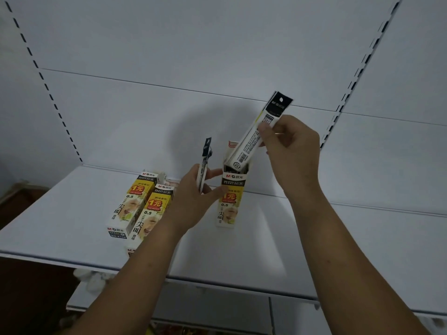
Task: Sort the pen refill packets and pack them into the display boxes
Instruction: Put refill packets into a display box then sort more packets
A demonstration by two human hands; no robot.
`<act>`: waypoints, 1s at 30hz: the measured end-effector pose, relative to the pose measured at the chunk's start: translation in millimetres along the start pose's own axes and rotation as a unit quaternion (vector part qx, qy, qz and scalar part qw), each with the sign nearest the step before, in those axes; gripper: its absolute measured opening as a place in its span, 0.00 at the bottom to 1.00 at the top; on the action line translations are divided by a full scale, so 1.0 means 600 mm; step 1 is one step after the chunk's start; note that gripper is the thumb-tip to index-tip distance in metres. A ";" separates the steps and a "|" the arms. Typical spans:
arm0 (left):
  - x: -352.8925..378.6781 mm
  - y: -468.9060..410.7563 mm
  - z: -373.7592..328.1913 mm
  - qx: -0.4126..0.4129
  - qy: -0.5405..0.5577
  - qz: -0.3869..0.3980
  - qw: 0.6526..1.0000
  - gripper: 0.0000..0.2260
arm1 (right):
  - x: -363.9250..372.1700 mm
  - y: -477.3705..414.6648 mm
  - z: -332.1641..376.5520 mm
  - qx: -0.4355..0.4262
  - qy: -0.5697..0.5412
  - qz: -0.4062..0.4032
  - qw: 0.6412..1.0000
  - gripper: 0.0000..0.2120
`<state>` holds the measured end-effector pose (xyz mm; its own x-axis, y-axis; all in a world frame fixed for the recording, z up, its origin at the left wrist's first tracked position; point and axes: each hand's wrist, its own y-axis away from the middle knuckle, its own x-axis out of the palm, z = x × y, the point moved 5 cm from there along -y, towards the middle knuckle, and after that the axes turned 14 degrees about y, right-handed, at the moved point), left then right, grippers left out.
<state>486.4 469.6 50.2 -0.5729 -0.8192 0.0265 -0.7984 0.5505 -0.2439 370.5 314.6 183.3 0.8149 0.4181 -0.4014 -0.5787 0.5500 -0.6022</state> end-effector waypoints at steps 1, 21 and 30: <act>-0.001 -0.001 0.001 0.003 0.002 -0.005 1.000 0.13 | 0.001 0.001 -0.002 0.000 0.003 0.000 1.000 0.13; -0.006 0.007 0.009 -0.057 0.067 0.001 0.996 0.10 | 0.038 0.035 -0.069 -0.001 0.118 0.106 0.987 0.11; -0.019 0.043 -0.003 -0.128 0.289 0.066 0.946 0.17 | 0.027 0.111 -0.049 0.014 -0.020 0.073 0.997 0.04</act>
<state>472.3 493.3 45.3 -0.6176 -0.5556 0.5566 -0.6885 0.7240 -0.0413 346.1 336.6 116.7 0.7202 0.5233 -0.4555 -0.6924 0.5008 -0.5193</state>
